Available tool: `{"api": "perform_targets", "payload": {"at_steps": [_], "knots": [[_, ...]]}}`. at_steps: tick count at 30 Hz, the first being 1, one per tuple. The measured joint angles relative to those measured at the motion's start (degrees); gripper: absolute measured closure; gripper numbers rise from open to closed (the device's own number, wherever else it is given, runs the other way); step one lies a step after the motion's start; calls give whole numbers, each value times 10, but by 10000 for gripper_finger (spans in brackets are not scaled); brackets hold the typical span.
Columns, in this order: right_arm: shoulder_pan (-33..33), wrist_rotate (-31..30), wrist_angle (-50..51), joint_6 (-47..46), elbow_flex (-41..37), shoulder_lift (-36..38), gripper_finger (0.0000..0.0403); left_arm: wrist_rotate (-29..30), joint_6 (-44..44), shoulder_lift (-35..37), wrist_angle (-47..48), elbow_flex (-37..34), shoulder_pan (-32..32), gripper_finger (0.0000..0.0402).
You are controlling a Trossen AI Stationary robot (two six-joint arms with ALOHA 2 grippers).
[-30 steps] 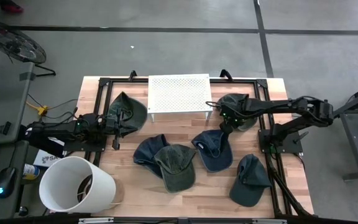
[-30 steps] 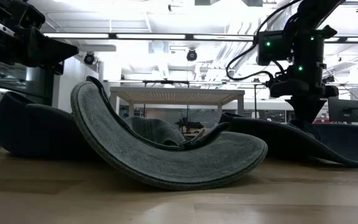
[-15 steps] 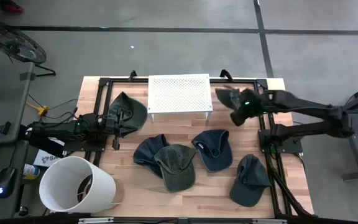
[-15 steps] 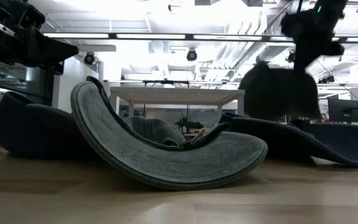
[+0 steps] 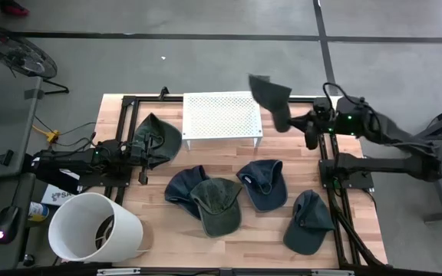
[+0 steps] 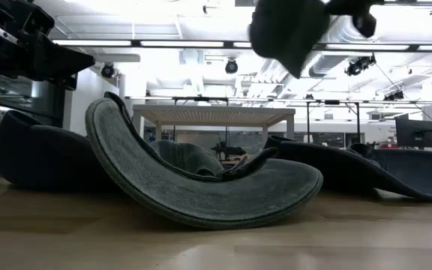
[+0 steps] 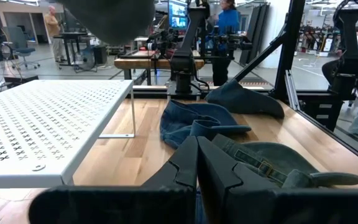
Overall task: Pick & Place hat
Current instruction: Put the top right gray cap on the shelf
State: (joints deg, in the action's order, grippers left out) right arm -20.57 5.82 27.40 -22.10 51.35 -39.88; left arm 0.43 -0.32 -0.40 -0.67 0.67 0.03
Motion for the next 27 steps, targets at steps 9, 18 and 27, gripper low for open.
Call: {"api": "perform_targets", "payload": {"at_steps": [9,18,27], "knots": [[-83,235,-486,-112,-214,-39,402,0,0,0,0,0,0,396],[-169,349,-737,-314,-284,-177,402,0,0,0,0,0,0,396],[-222,389,-820,-429,-284,-293,402,0,0,0,0,0,0,396]]}}
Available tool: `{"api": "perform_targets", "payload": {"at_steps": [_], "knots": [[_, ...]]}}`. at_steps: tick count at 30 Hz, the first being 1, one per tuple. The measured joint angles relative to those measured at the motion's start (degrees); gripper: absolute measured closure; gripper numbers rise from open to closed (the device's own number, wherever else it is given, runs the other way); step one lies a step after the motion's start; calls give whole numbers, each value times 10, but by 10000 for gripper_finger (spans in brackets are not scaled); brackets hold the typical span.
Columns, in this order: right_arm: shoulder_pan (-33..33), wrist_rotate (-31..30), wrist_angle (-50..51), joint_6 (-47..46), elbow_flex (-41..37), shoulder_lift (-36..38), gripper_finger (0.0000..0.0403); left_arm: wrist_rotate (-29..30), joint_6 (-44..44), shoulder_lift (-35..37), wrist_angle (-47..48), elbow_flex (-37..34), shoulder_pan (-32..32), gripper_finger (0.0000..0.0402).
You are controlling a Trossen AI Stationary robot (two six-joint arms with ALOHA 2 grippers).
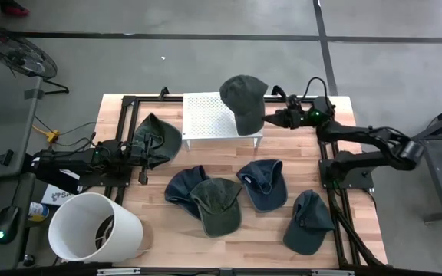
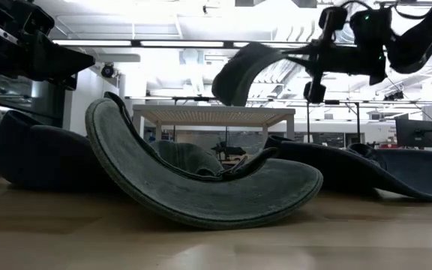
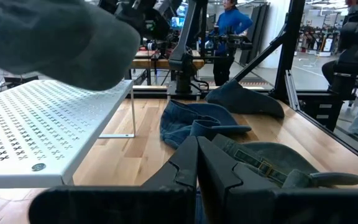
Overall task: Pick & Place hat
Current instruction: Put the top right gray cap on the shelf
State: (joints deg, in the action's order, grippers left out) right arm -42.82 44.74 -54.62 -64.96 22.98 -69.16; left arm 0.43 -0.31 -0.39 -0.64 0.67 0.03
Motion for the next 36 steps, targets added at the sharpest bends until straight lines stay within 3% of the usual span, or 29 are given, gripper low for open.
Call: {"api": "perform_targets", "payload": {"at_steps": [18,36], "knots": [[-17,-13,-50,-43,1,-119,402,0,0,0,0,0,0,396],[-35,23,21,-30,-13,-126,397,0,0,0,0,0,0,396]]}}
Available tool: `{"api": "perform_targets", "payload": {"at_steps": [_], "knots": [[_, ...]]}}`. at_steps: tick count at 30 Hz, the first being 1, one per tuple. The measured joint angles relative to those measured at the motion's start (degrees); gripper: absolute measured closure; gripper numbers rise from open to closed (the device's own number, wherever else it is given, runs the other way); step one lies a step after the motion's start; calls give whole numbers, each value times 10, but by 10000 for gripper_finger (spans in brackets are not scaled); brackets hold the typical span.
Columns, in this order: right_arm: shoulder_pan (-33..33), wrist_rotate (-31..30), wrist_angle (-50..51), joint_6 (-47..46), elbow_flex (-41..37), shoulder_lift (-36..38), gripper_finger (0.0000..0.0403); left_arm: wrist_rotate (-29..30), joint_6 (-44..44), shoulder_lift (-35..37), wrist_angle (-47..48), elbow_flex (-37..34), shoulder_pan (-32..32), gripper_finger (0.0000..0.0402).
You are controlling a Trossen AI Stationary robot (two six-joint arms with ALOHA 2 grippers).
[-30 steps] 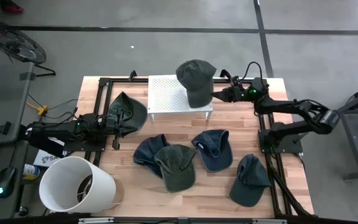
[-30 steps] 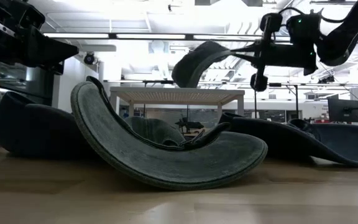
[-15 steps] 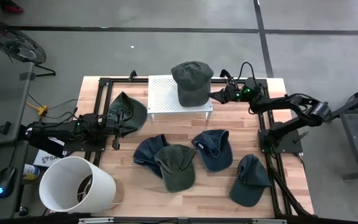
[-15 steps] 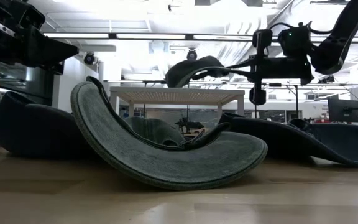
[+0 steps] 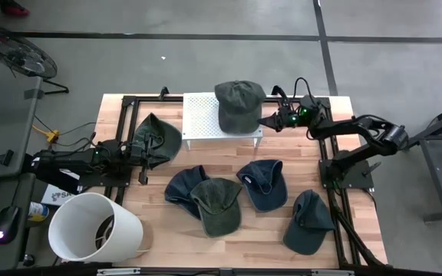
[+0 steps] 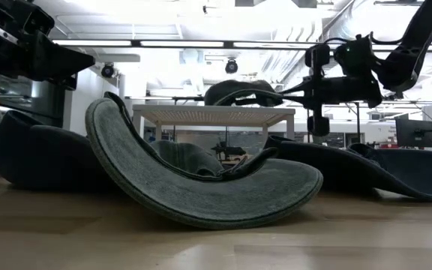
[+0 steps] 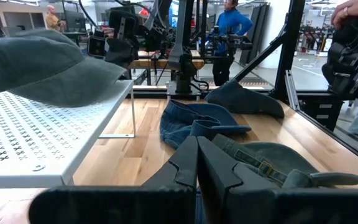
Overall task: Pick & Place hat
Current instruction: Put the top right gray cap on the shelf
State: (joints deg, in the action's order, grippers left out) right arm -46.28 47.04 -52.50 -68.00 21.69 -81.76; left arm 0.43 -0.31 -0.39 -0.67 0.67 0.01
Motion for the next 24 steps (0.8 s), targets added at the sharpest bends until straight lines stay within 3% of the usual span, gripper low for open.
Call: {"api": "perform_targets", "payload": {"at_steps": [16,24], "knots": [[0,2,36,40,-7,0,387,0,0,0,0,0,0,396],[0,0,35,40,-9,-1,309,0,0,0,0,0,0,396]]}}
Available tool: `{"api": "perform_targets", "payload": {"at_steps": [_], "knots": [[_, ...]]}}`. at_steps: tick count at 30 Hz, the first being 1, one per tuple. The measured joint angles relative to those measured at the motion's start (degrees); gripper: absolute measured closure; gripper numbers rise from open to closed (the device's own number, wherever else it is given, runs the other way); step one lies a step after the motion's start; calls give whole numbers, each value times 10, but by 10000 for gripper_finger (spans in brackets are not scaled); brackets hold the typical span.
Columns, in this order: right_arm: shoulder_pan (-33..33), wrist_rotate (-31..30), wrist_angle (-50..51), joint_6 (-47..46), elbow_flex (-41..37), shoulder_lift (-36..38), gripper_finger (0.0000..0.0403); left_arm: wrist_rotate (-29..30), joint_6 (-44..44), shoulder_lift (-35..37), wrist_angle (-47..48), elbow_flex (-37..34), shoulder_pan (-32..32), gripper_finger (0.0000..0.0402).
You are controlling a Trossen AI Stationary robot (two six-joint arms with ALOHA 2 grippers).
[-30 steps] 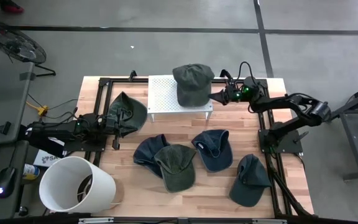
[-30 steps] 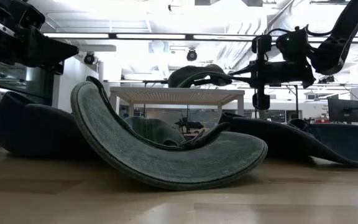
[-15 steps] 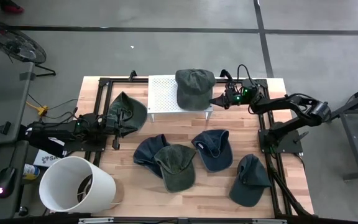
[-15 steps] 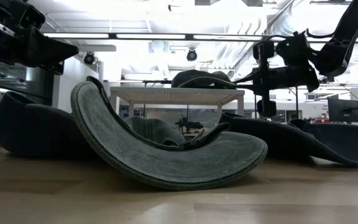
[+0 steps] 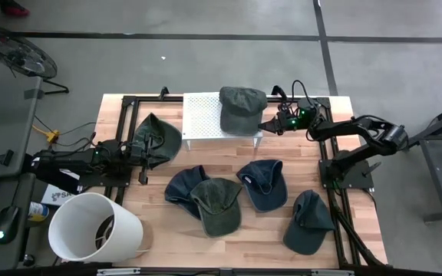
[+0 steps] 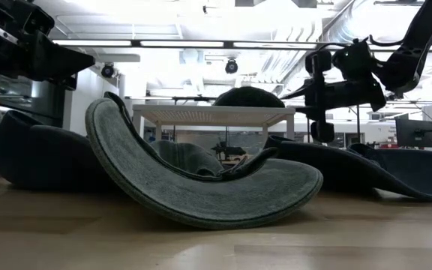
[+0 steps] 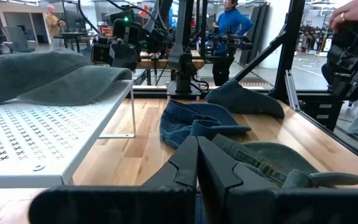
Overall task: Pick & Place hat
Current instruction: Put the top right gray cap on the shelf
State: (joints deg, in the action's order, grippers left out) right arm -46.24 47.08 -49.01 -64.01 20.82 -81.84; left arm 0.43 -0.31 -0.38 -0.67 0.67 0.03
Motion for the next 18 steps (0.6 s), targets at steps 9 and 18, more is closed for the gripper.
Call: {"api": "perform_targets", "payload": {"at_steps": [9,18], "knots": [[0,2,-8,0,1,1,256,0,0,0,0,0,0,396],[-11,1,-7,0,1,1,254,0,0,0,0,0,0,396]]}}
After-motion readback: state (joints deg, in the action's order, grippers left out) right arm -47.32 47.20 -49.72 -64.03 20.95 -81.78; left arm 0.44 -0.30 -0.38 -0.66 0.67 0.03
